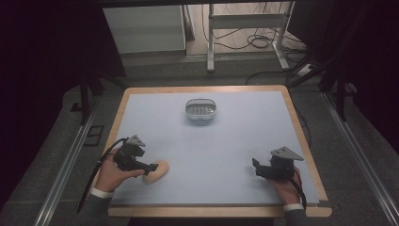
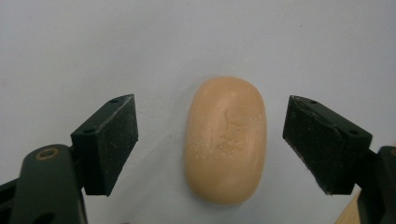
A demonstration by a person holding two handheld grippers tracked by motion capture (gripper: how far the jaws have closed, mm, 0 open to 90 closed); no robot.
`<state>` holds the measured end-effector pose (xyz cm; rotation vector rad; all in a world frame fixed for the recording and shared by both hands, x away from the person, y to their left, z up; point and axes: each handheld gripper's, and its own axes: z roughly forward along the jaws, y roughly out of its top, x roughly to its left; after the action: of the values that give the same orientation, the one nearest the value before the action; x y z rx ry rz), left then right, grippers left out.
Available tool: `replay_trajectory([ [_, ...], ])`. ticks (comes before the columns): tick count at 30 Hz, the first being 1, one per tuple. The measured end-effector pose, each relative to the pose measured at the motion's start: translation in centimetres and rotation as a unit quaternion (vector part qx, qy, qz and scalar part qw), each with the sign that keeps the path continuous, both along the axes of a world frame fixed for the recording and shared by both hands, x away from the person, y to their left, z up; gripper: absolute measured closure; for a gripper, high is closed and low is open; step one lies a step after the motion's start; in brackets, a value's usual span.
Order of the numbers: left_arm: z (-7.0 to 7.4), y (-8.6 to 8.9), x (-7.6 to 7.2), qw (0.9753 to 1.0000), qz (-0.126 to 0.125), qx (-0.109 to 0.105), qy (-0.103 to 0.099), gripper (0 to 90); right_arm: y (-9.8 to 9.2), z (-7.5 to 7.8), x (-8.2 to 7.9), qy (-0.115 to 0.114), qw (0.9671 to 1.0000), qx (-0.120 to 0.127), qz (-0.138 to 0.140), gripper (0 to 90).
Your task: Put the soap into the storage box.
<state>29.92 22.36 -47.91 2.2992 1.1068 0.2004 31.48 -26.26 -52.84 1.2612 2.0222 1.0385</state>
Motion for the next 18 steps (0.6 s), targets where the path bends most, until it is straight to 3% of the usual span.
replay_trajectory([
  [5, -0.7, -0.5, -0.1, 0.9999, -0.01, 0.001, 0.01, 18.3, 0.0, 0.0, 0.0, 0.0, 1.0, -0.002, -0.001, 8.4],
  [18, -2.8, -2.2, 0.0, 0.9983, -0.022, 0.041, 0.034, 19.6, 0.1, 0.0, 0.0, 0.001, 1.0, -0.006, -0.001, 8.4],
])
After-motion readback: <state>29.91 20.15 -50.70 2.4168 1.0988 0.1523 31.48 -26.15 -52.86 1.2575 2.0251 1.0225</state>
